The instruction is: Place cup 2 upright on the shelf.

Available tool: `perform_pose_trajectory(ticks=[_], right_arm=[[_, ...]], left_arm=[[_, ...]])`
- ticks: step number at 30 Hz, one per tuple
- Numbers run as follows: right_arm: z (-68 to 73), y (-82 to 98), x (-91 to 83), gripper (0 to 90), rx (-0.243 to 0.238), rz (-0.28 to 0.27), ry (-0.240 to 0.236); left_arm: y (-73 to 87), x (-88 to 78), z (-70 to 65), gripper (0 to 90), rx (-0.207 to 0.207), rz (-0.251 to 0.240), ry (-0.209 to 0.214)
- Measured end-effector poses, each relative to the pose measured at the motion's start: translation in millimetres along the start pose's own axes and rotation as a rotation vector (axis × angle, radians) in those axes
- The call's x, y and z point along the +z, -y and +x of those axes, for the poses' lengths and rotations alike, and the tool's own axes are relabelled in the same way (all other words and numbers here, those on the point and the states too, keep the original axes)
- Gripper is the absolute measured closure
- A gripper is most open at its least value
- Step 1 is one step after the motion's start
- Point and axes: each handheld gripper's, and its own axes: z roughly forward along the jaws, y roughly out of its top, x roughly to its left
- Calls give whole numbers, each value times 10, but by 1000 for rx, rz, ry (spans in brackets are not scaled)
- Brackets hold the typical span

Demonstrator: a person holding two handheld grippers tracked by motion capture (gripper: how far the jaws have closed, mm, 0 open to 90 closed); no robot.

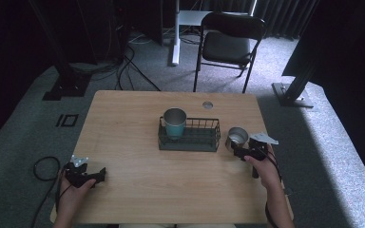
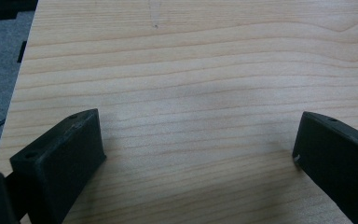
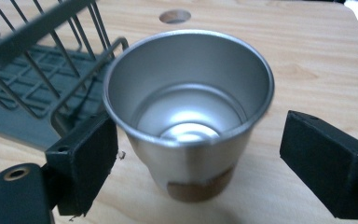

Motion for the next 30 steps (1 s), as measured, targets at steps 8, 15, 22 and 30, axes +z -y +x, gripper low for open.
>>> perform_pose_trajectory(ticks=[8, 15, 22, 30], right_arm=[[20, -31, 105, 109, -18, -38, -19], [26, -29, 175, 109, -1, -43, -18], [47, -55, 209, 109, -34, -60, -11], [56, -69, 243, 109, -45, -66, -16]], left_arm=[[0, 0, 0, 23, 0, 0, 0], [0, 0, 0, 23, 0, -1, 0], [0, 0, 0, 23, 0, 0, 0], [0, 0, 0, 23, 0, 0, 0]])
